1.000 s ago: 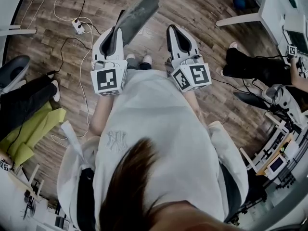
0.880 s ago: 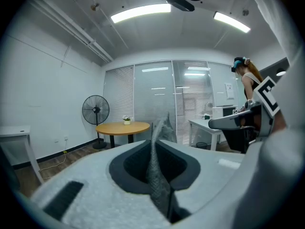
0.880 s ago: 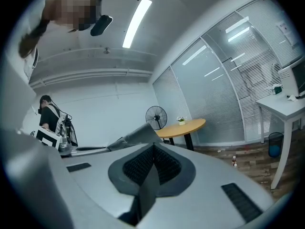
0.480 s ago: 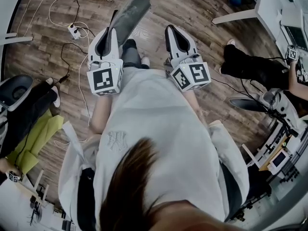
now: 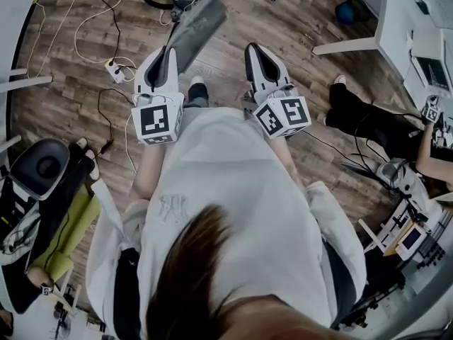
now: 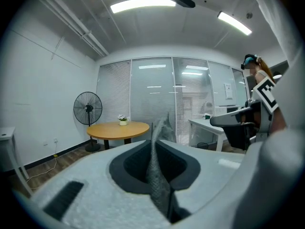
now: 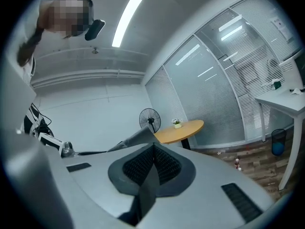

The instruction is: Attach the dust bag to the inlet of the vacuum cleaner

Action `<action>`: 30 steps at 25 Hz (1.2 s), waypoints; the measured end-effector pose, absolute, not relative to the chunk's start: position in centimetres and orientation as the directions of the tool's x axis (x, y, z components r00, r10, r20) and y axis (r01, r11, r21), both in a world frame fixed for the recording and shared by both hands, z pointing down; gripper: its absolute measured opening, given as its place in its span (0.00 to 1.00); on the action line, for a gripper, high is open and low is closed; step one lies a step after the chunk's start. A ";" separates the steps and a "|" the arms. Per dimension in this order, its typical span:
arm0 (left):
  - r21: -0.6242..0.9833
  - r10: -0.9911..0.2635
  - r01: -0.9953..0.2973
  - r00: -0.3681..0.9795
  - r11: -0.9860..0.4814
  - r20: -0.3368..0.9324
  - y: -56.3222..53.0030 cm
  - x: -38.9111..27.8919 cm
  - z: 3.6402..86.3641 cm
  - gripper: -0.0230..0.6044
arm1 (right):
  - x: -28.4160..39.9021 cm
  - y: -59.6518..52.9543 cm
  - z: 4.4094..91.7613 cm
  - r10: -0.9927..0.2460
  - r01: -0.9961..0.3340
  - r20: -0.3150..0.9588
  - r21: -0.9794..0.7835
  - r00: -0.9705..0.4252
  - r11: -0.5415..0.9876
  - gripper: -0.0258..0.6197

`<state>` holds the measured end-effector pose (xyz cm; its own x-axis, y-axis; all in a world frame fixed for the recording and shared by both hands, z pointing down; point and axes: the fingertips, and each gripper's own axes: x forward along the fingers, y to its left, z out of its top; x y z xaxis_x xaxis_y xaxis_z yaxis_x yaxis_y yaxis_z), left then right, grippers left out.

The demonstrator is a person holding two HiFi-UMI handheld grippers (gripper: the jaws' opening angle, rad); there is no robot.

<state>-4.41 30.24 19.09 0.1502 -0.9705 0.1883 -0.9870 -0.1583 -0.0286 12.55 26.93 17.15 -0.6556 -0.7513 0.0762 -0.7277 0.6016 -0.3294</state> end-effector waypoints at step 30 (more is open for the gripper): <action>-0.027 -0.954 -0.995 0.082 -0.094 0.289 9.7 -12.7 22.5 0.10 | 7.2 5.2 20.1 -0.722 -0.709 0.140 -0.385 -0.677 0.590 0.04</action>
<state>-12.74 9.68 22.53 0.0820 -0.9539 0.2885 -0.9952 -0.0938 -0.0273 7.18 5.17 20.06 -0.6773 -0.7224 0.1395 -0.7091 0.5905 -0.3853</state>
